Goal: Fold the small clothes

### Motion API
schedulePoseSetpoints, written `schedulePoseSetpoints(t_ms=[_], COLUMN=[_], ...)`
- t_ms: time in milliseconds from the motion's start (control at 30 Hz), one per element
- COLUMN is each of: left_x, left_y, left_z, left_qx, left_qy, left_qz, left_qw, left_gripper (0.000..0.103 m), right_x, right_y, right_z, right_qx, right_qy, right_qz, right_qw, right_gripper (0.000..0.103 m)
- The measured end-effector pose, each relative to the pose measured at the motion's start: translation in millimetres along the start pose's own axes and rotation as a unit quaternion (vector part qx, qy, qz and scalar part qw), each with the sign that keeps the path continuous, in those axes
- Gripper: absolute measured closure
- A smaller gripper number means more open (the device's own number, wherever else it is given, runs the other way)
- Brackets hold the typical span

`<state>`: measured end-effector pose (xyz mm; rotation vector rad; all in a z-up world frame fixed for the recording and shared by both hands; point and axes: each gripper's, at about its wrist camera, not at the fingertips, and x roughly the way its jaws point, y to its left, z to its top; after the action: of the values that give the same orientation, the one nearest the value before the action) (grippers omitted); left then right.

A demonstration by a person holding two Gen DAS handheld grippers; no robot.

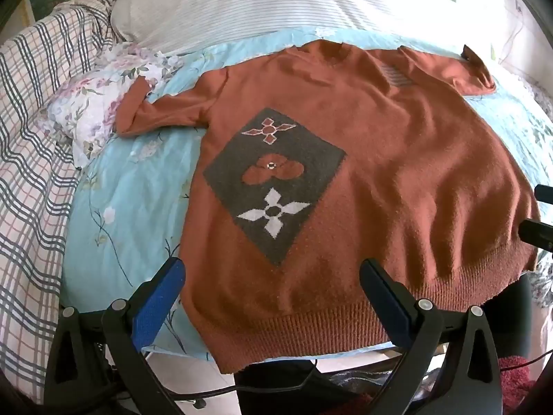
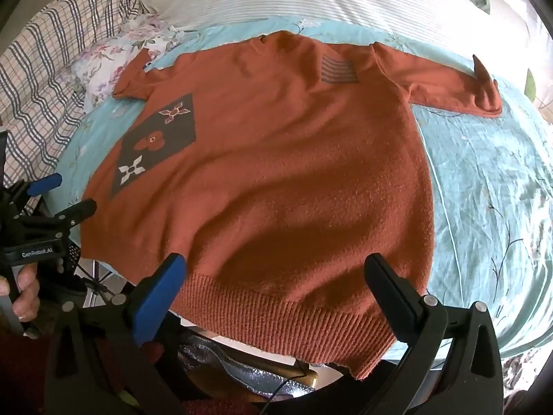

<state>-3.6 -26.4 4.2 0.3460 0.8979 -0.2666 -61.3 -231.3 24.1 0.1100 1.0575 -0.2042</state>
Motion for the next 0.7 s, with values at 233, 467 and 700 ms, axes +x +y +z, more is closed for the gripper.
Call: schedulePoseSetpoints(t_ms=[233, 467, 700], left_x=[-1, -2, -1], left_y=[-5, -10, -15], left_z=[2, 5, 9], left_qx=[0.000, 0.000, 0.002], left_qy=[0.002, 0.003, 0.004], left_qz=[-0.004, -0.006, -0.007], left_qw=[1.0000, 1.0000, 1.0000], left_gripper=[0.002, 0.002, 0.002], right_x=[-2, 0, -1], right_y=[-1, 2, 5], right_z=[1, -2, 1], right_qx=[0.002, -0.005, -0.011], right_qy=[-0.003, 0.002, 0.012], right_qz=[0.003, 0.002, 0.002], right_qw=[1.000, 1.000, 1.000], right_gripper=[0.000, 0.000, 0.000])
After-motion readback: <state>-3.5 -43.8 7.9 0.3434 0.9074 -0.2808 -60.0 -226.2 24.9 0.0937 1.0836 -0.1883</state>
